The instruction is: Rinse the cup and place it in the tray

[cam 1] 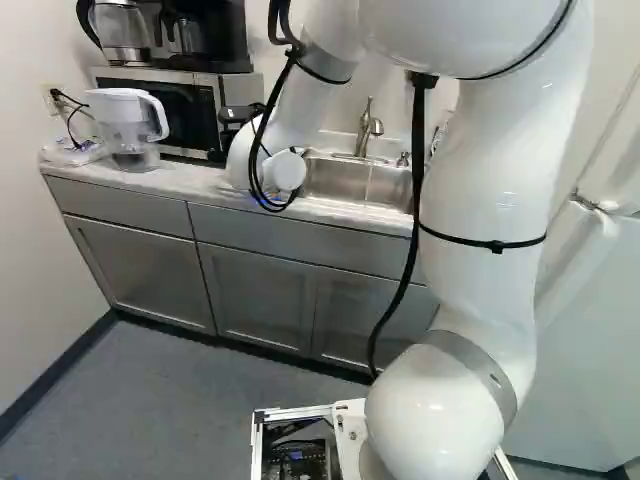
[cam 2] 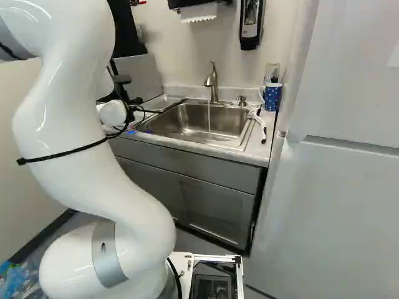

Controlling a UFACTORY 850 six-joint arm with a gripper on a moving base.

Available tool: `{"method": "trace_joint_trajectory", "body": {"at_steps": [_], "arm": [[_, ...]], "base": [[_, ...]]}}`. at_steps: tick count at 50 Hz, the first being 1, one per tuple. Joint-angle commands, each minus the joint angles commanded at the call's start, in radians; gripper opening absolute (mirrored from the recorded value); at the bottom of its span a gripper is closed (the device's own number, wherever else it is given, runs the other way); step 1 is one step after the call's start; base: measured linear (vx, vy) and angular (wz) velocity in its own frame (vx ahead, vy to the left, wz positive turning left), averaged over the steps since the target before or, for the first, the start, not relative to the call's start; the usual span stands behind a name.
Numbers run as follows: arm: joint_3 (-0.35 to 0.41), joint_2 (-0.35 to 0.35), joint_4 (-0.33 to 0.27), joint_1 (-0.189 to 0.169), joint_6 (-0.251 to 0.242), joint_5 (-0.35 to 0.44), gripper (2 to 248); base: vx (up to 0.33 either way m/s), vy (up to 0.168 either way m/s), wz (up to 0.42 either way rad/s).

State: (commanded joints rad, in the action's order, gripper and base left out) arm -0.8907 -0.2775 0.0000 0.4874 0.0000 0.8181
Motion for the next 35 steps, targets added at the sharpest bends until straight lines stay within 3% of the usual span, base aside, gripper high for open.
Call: {"method": "trace_joint_trajectory", "body": {"at_steps": [12, 13, 17, 18, 23, 24, 28, 29, 35], "arm": [[0.001, -0.003, 0.0, 0.0, 0.0, 0.0, 247], [0.001, -0.003, 0.0, 0.0, 0.0, 0.0, 231], [0.001, -0.003, 0.0, 0.0, 0.0, 0.0, 231], [0.001, -0.003, 0.0, 0.0, 0.0, 0.0, 194], [0.001, -0.003, 0.0, 0.0, 0.0, 0.0, 194], [0.001, -0.003, 0.0, 0.0, 0.0, 0.0, 156], [0.001, -0.003, 0.0, 0.0, 0.0, 0.0, 156], [0.001, -0.003, 0.0, 0.0, 0.0, 0.0, 127], [0.003, 0.007, 0.0, -0.004, 0.0, 0.0, 126]], "base": [[0.0, 0.0, 0.0], [0.0, 0.0, 0.0], [0.0, 0.0, 0.0], [0.0, 0.0, 0.0], [0.0, 0.0, 0.0], [0.0, 0.0, 0.0], [0.0, 0.0, 0.0], [0.0, 0.0, 0.0], [0.0, 0.0, 0.0]]}}
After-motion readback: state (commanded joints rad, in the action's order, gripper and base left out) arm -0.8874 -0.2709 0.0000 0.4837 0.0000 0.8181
